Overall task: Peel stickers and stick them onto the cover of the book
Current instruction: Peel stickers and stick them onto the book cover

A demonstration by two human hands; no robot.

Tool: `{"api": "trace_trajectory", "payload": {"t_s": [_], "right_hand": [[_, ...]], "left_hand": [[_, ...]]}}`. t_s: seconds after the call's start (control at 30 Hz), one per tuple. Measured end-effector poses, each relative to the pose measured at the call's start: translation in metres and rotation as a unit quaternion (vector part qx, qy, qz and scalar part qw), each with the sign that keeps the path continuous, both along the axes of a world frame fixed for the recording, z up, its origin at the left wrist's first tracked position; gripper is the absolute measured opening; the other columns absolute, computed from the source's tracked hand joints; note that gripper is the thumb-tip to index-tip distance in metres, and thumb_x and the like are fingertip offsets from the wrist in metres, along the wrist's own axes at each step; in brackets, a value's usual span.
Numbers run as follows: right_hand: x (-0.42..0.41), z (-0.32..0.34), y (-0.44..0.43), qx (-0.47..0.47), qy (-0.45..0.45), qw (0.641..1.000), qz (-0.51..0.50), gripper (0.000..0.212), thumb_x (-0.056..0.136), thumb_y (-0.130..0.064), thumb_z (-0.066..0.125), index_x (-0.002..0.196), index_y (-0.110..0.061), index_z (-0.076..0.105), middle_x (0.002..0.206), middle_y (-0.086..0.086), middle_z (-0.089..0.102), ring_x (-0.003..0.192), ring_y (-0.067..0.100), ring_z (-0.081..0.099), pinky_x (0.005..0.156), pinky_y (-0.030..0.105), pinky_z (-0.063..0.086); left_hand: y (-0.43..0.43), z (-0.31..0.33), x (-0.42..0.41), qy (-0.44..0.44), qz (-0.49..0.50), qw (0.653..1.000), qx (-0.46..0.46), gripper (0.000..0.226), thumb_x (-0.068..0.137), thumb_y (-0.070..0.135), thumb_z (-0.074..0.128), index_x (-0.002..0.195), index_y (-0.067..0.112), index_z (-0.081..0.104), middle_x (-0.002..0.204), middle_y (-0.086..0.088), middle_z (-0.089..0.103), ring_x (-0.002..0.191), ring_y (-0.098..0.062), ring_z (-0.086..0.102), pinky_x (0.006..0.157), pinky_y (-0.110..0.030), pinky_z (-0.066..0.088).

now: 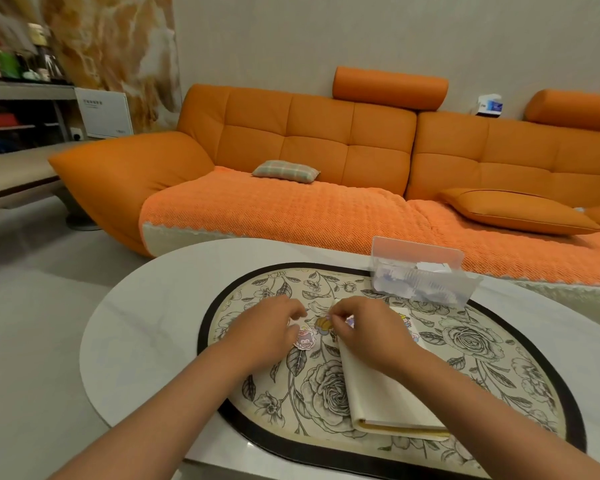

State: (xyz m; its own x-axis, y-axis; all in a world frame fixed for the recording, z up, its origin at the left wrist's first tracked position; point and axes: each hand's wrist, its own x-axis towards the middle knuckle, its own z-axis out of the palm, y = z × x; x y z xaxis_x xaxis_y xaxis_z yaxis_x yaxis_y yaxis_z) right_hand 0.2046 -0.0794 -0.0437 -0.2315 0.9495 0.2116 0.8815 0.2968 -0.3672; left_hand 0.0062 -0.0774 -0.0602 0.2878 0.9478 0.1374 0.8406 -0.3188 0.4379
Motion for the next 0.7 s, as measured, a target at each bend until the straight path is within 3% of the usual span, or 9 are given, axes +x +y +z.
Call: {"api": "trace_trajectory", "payload": {"t_s": [0.13, 0.27, 0.37, 0.5, 0.7], "right_hand": [[0.013, 0.015, -0.004, -0.13, 0.229, 0.964, -0.023, 0.016, 0.094, -0.024, 0.066, 0.081, -0.019, 0.075, 0.078, 0.003, 0.075, 0.052, 0.008, 0.055, 0.051, 0.02, 0.046], [0.027, 0.026, -0.011, -0.192, 0.314, 0.929, -0.033, 0.01, 0.088, -0.021, 0.074, 0.085, -0.012, 0.076, 0.068, -0.003, 0.071, 0.049, 0.01, 0.048, 0.045, 0.019, 0.038], [0.036, 0.031, -0.014, -0.214, 0.352, 0.911, -0.034, 0.011, 0.088, -0.019, 0.075, 0.089, -0.009, 0.077, 0.07, 0.001, 0.069, 0.049, 0.011, 0.047, 0.045, 0.022, 0.034], [0.05, 0.035, -0.017, -0.213, 0.377, 0.9, -0.047, 0.016, 0.088, -0.023, 0.075, 0.086, -0.008, 0.078, 0.074, 0.001, 0.073, 0.05, 0.011, 0.048, 0.045, 0.022, 0.033], [0.067, 0.032, -0.017, -0.182, 0.359, 0.915, -0.039, 0.012, 0.092, -0.02, 0.071, 0.09, -0.01, 0.076, 0.082, 0.008, 0.075, 0.057, 0.013, 0.059, 0.047, 0.025, 0.036]], "left_hand": [[-0.004, 0.012, 0.012, -0.179, 0.01, 0.983, -0.041, 0.02, 0.098, 0.026, 0.054, 0.108, 0.037, 0.068, 0.096, 0.018, 0.072, 0.087, -0.005, 0.067, 0.081, -0.03, 0.055], [-0.006, 0.017, 0.032, -0.29, 0.013, 0.953, -0.088, 0.009, 0.088, 0.025, 0.071, 0.089, 0.033, 0.074, 0.08, 0.01, 0.073, 0.075, -0.012, 0.066, 0.078, -0.036, 0.057], [-0.005, 0.019, 0.045, -0.332, 0.027, 0.938, -0.099, 0.005, 0.085, 0.022, 0.076, 0.085, 0.026, 0.074, 0.077, 0.006, 0.071, 0.065, -0.007, 0.061, 0.066, -0.03, 0.053], [-0.008, 0.026, 0.062, -0.376, 0.031, 0.919, -0.117, 0.002, 0.087, 0.017, 0.072, 0.089, 0.018, 0.071, 0.087, -0.006, 0.075, 0.062, -0.008, 0.061, 0.056, -0.016, 0.046], [-0.005, 0.024, 0.085, -0.34, -0.008, 0.931, -0.132, 0.003, 0.086, 0.025, 0.071, 0.084, 0.025, 0.069, 0.085, -0.002, 0.073, 0.068, -0.012, 0.061, 0.071, -0.033, 0.05]]}}
